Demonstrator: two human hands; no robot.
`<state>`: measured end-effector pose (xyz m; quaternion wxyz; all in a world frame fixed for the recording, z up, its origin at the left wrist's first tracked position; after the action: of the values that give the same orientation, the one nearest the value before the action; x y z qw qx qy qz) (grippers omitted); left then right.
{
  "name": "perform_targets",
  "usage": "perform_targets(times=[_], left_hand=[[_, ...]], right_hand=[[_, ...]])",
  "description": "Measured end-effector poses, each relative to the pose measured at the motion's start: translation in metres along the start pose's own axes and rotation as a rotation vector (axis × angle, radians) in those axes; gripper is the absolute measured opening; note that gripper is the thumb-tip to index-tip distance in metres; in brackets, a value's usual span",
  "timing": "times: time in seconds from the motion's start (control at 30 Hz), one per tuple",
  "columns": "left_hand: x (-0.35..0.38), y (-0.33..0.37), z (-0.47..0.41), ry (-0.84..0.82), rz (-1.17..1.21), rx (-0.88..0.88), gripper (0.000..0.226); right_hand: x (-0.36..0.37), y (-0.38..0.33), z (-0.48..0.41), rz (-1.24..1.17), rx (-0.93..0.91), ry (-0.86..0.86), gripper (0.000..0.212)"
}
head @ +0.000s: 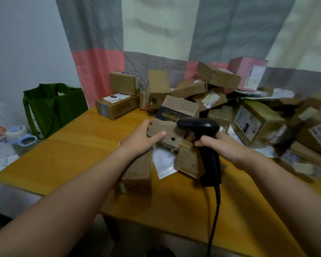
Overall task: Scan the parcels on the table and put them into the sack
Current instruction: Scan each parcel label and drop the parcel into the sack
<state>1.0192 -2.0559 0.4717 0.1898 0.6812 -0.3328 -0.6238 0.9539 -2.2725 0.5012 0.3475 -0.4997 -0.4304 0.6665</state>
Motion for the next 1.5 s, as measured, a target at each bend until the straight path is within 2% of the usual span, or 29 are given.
perform_targets(times=[0.07, 0.23, 0.37, 0.43, 0.5, 0.6, 0.73, 0.83, 0.9, 0.93, 1.03, 1.1, 1.17, 1.2, 1.27, 1.3, 1.37, 1.43, 1.5], left_hand=[[0.019, 0.024, 0.009, -0.008, -0.008, 0.013, 0.063], [0.057, 0.09, 0.019, -0.046, -0.071, 0.1, 0.066], [0.03, 0.106, 0.033, 0.039, -0.557, 0.044, 0.079], [0.021, 0.095, 0.051, -0.063, -0.714, -0.069, 0.093], [0.024, 0.08, 0.075, -0.217, -0.775, -0.169, 0.104], [0.041, 0.065, 0.104, -0.348, -0.713, -0.202, 0.101], [0.025, 0.047, 0.115, -0.243, -0.59, -0.234, 0.081], [0.013, 0.027, 0.121, -0.247, -0.647, -0.287, 0.081], [0.012, 0.025, 0.121, -0.277, -0.613, -0.259, 0.082], [0.013, 0.028, 0.12, -0.273, -0.507, -0.222, 0.078], [0.023, 0.042, 0.119, -0.267, 0.108, -0.182, 0.056], [0.03, 0.042, 0.116, -0.234, 0.25, -0.165, 0.037], [0.02, 0.04, 0.109, -0.075, 0.238, -0.137, 0.022], [0.011, 0.037, 0.106, 0.03, 0.187, -0.115, 0.022], [-0.009, 0.041, 0.104, 0.202, -0.056, -0.03, 0.025], [-0.013, 0.045, 0.104, 0.23, -0.178, 0.017, 0.027], [-0.006, 0.045, 0.106, 0.14, -0.319, 0.008, 0.053], [0.002, 0.038, 0.109, 0.008, -0.399, -0.1, 0.082], [0.005, 0.035, 0.111, -0.043, -0.468, -0.153, 0.084]], right_hand=[[-0.017, 0.008, 0.025, 0.016, 0.014, 0.024, 0.045], [-0.059, 0.018, 0.066, 0.077, 0.03, 0.24, 0.013], [-0.062, 0.011, 0.083, 0.241, -0.045, 0.398, 0.014], [-0.055, 0.0, 0.089, 0.319, -0.125, 0.446, 0.018], [-0.042, -0.01, 0.093, 0.325, -0.213, 0.473, 0.017], [-0.014, -0.013, 0.094, 0.426, -0.247, 0.478, 0.023], [-0.001, 0.003, 0.091, 0.633, -0.216, 0.438, 0.044], [-0.002, 0.014, 0.089, 0.664, -0.217, 0.384, 0.057], [-0.003, 0.017, 0.088, 0.665, -0.211, 0.389, 0.063], [-0.004, 0.018, 0.088, 0.672, -0.207, 0.401, 0.064], [-0.003, 0.02, 0.085, 0.694, -0.204, 0.42, 0.062], [-0.004, 0.023, 0.084, 0.701, -0.201, 0.419, 0.062], [-0.008, 0.026, 0.085, 0.686, -0.205, 0.435, 0.063], [-0.01, 0.026, 0.085, 0.674, -0.208, 0.45, 0.061], [-0.012, 0.027, 0.085, 0.661, -0.215, 0.469, 0.058], [-0.012, 0.027, 0.085, 0.66, -0.216, 0.468, 0.057], [-0.011, 0.027, 0.084, 0.656, -0.211, 0.464, 0.057], [-0.011, 0.027, 0.085, 0.642, -0.2, 0.467, 0.057], [-0.011, 0.026, 0.086, 0.628, -0.185, 0.459, 0.059]])
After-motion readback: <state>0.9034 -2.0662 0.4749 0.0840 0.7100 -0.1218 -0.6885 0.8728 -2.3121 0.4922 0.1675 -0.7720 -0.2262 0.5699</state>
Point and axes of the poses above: each hand's wrist, its own z-axis away from the middle knuckle, its own x-axis out of the palm, y = z × x, the point moved 9 cm from there along -z, towards the middle knuckle, and after that the axes turned 8 degrees about -z, right-handed, at the moved point
